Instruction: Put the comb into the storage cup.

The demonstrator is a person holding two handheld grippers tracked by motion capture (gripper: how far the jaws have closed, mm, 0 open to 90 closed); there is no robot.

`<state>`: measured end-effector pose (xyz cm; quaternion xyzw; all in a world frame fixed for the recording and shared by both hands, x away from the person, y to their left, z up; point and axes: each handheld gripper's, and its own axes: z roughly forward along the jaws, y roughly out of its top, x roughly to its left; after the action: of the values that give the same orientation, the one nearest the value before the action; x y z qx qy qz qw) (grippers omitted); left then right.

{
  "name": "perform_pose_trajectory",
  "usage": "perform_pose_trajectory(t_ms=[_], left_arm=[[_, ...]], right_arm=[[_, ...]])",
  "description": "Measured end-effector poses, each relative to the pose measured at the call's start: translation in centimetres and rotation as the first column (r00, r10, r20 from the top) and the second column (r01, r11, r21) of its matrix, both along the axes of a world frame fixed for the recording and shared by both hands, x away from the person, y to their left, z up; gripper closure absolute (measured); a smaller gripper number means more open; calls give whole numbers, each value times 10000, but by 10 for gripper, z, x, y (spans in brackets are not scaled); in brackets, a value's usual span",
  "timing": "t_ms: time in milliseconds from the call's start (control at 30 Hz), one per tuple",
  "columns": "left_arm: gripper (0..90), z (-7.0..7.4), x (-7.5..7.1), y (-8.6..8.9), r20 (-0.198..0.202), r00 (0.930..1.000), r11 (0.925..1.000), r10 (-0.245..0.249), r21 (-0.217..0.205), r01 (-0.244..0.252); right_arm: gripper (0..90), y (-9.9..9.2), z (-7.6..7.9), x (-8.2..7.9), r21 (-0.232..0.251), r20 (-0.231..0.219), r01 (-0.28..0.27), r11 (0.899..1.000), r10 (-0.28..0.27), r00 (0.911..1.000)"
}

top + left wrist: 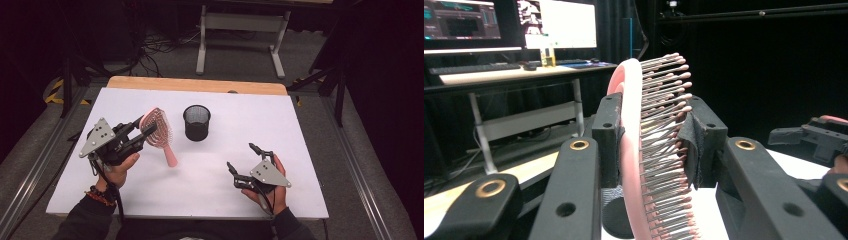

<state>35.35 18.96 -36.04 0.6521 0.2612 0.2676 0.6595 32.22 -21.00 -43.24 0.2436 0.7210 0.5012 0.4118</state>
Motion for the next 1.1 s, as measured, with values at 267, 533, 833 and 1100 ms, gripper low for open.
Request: perform_pose_trajectory(t_ms=[267, 533, 833, 1100], left_arm=[[650, 19, 8, 2, 307, 9995, 9999, 52, 143, -57], [650, 39, 20, 0, 499, 9984, 9992, 267, 282, -281], [650, 61, 31, -3, 776, 9960, 9977, 449, 463, -486], [651, 79, 38, -10, 1118, 9927, 9970, 455, 571, -521]], right_arm=[[120, -18, -5, -2, -83, -177, 447, 9990, -449, 9988], [112, -28, -12, -2, -104, -565, 426, 9990, -431, 9975], [92, -32, -15, -4, -204, -589, 426, 9989, -437, 9973], [98, -33, -14, -4, -195, -572, 424, 9989, -434, 9974]])
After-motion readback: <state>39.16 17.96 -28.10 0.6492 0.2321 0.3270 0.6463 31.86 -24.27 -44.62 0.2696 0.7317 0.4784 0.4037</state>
